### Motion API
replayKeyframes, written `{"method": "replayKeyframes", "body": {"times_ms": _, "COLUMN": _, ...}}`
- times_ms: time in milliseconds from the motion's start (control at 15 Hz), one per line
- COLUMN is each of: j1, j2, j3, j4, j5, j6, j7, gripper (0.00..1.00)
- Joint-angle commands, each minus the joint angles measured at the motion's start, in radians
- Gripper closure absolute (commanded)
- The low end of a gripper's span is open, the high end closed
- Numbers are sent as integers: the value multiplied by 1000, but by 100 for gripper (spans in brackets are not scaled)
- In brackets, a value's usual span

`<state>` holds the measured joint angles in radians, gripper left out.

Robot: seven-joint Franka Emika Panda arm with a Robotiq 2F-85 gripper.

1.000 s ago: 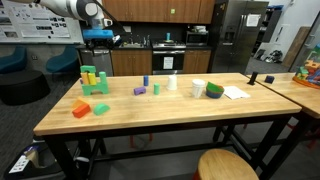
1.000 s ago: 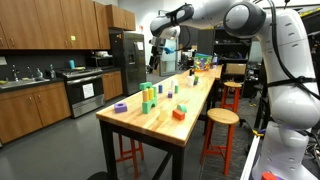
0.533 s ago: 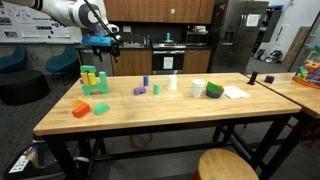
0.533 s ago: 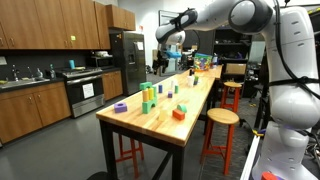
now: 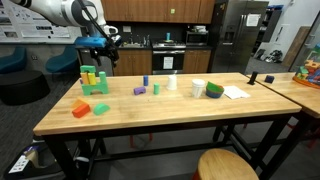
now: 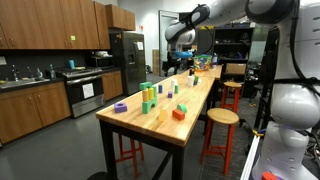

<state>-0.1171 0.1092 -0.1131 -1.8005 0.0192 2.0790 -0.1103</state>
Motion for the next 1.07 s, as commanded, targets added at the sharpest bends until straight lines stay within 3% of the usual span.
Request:
{"method": "replayKeyframes", "body": {"times_ms": 0, "j1": -1, "j2": -5, "j3": 2, "j4": -6, "j5": -10, "j6": -9, "j7": 0, "gripper": 0}}
{"method": "replayKeyframes", "body": {"times_ms": 600, "j1": 2, "j2": -23, "j3": 4, "j4": -26, "j5": -21, "j6": -18, "j7": -1, "gripper": 0}}
{"method": "replayKeyframes", "body": {"times_ms": 1000, "j1": 18, "j2": -55, "j3": 29, "j4": -96, "j5": -153, "j6": -45, "j7": -249, "gripper": 0}}
